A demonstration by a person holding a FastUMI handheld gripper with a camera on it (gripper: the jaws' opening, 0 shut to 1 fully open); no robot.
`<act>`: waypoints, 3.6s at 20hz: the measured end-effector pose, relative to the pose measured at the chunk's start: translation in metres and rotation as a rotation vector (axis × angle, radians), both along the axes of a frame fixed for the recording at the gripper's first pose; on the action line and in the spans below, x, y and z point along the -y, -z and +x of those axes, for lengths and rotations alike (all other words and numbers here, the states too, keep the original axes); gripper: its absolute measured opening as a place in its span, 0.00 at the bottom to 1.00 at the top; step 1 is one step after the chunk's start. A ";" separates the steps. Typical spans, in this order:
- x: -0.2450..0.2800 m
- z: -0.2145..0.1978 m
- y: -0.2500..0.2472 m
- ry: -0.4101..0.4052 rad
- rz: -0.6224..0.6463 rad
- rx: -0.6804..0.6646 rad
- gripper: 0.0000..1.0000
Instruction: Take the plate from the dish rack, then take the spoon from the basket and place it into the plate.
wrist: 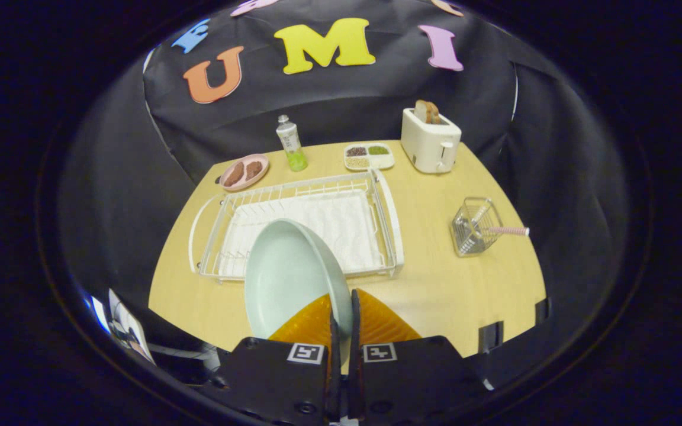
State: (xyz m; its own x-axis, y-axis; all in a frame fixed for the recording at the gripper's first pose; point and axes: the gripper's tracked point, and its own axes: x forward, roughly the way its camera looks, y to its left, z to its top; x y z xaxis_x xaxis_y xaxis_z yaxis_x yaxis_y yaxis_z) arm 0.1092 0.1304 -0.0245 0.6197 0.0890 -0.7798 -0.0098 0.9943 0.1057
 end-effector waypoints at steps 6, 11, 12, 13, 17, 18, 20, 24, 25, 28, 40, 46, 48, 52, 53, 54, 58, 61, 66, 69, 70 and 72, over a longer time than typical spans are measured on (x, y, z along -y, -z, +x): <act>0.005 -0.029 0.063 -0.018 0.121 -0.034 0.10; 0.021 -0.023 0.109 0.011 0.071 -0.088 0.10; 0.018 -0.023 0.111 -0.003 0.093 -0.090 0.10; 0.018 -0.022 0.118 -0.013 0.111 -0.100 0.11; 0.021 -0.020 0.137 -0.011 0.191 -0.128 0.12; 0.022 -0.018 0.142 0.000 0.209 -0.132 0.13; 0.025 -0.018 0.154 0.000 0.230 -0.153 0.15; 0.027 -0.016 0.162 0.016 0.264 -0.171 0.18; 0.027 -0.015 0.164 0.018 0.265 -0.169 0.19; 0.028 -0.013 0.163 0.018 0.273 -0.146 0.21; 0.086 0.003 0.069 -0.006 -0.119 0.491 0.99; 0.137 0.012 0.038 0.025 -0.172 0.685 1.00; 0.163 0.023 0.030 0.072 -0.170 0.744 1.00; 0.212 0.053 0.030 0.138 -0.091 0.750 1.00; 0.223 0.062 0.027 0.149 -0.068 0.762 1.00; 0.235 0.070 0.026 0.166 -0.059 0.762 1.00; 0.263 0.101 0.037 0.164 -0.063 0.731 0.98; 0.279 0.117 0.040 0.186 -0.063 0.749 0.98; 0.273 0.144 0.052 0.138 -0.003 0.751 0.74; 0.271 0.156 0.048 0.128 0.020 0.802 0.48; 0.268 0.153 0.046 0.123 0.036 0.802 0.25; 0.268 0.155 0.049 0.133 0.021 0.792 0.22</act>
